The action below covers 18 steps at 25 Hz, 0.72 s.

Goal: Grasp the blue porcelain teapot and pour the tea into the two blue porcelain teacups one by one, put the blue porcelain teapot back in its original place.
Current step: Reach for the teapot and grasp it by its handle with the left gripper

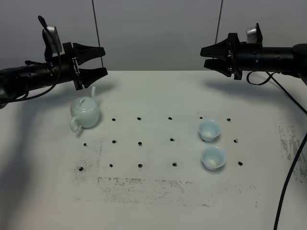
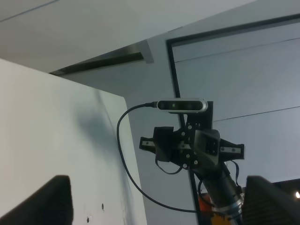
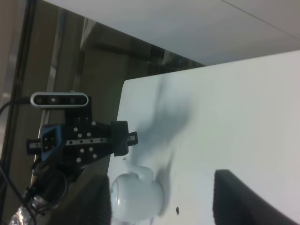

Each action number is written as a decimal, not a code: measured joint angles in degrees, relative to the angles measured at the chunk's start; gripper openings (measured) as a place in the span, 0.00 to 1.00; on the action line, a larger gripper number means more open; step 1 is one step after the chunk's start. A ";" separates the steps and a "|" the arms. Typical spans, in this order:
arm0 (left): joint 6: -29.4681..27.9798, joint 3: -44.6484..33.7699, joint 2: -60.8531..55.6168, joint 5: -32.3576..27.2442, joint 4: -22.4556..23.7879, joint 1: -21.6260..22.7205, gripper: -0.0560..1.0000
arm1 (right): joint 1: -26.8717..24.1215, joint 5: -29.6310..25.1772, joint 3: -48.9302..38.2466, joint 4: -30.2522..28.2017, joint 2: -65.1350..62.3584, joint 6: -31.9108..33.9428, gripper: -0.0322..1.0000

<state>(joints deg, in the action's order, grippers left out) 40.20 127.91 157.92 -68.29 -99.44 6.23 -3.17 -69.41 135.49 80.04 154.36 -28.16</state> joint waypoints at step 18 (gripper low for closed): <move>1.42 14.53 -1.79 -0.25 28.34 0.00 0.72 | -0.50 -0.28 16.95 -33.64 0.12 -1.33 0.49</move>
<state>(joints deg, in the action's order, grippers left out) 41.63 142.43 156.13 -68.54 -71.10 6.23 -3.68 -69.69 152.43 46.40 154.47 -29.50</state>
